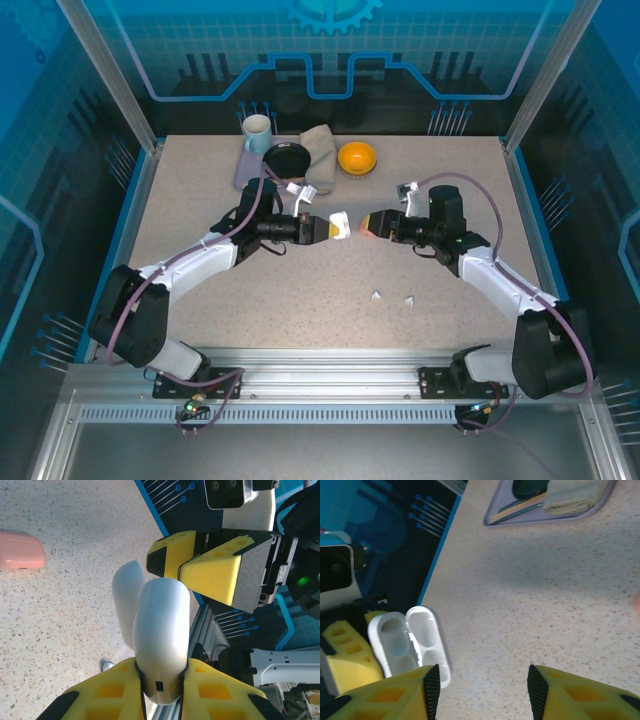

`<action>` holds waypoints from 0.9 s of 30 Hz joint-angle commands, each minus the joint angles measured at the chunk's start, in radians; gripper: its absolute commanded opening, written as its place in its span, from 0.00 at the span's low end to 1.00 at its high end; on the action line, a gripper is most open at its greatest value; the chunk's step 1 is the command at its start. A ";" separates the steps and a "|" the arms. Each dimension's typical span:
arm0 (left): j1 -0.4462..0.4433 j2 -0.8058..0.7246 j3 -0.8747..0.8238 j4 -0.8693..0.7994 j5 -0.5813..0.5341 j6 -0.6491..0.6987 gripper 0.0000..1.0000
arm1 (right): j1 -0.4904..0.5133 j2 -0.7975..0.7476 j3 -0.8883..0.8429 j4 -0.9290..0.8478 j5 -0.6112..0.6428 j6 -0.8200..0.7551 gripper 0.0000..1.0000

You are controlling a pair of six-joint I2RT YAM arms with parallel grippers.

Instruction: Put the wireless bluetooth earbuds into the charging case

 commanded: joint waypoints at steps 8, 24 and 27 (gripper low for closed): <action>-0.001 0.018 0.036 0.056 0.036 -0.017 0.00 | 0.057 0.068 0.045 0.075 -0.084 0.023 0.43; -0.003 0.022 0.047 0.067 0.046 -0.028 0.00 | 0.105 0.147 0.070 0.113 -0.087 0.032 0.37; -0.004 0.028 0.043 0.073 0.049 -0.032 0.00 | 0.106 0.153 0.082 0.118 -0.100 0.031 0.35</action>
